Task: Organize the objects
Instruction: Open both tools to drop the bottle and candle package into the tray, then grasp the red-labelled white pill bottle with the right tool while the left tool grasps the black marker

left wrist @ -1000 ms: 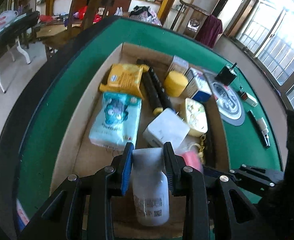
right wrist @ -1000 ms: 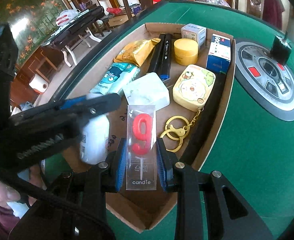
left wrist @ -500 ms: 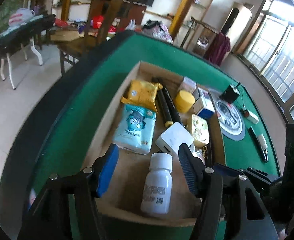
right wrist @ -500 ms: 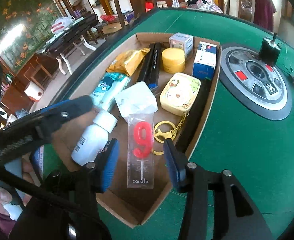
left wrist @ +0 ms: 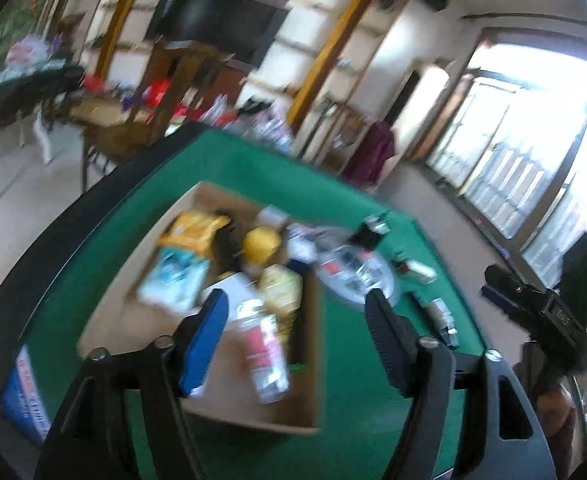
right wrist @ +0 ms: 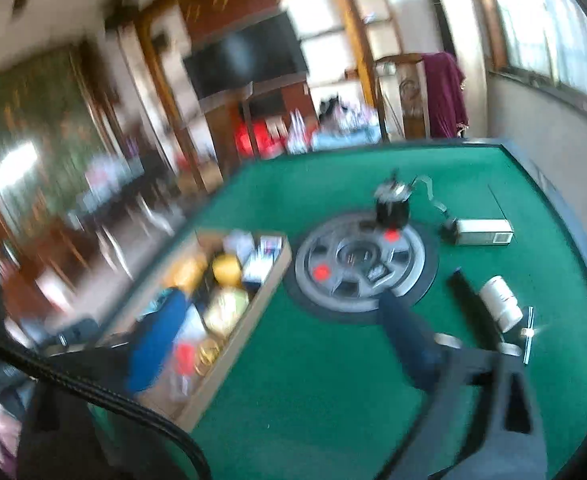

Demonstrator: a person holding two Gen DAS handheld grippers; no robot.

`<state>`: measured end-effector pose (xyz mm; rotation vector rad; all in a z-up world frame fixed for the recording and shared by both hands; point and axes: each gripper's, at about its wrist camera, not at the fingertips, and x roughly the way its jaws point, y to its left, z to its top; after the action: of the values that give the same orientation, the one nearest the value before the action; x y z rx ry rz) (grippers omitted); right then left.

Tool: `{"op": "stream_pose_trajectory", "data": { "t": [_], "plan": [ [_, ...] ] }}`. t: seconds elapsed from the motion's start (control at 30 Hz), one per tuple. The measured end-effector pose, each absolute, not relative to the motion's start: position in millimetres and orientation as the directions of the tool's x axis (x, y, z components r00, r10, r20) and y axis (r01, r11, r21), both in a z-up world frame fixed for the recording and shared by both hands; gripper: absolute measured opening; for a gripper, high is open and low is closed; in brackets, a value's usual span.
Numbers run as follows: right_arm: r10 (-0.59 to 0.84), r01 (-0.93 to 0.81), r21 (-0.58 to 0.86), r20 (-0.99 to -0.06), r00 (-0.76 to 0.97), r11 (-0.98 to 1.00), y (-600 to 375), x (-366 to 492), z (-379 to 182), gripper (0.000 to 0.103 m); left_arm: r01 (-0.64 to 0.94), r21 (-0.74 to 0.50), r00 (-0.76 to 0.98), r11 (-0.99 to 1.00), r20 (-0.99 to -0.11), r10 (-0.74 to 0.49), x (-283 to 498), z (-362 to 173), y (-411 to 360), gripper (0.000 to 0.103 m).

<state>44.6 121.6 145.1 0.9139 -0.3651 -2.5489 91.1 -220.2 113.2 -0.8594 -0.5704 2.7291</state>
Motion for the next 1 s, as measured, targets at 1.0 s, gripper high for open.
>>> {"op": "stream_pose_trajectory", "data": {
  "t": [1.0],
  "plan": [
    [-0.447, 0.139, 0.431, -0.792, -0.416, -0.892, 200, -49, 42, 0.078, -0.183, -0.41, -0.62, -0.893, -0.657, 0.429, 68, 62, -110, 0.082]
  ]
}}
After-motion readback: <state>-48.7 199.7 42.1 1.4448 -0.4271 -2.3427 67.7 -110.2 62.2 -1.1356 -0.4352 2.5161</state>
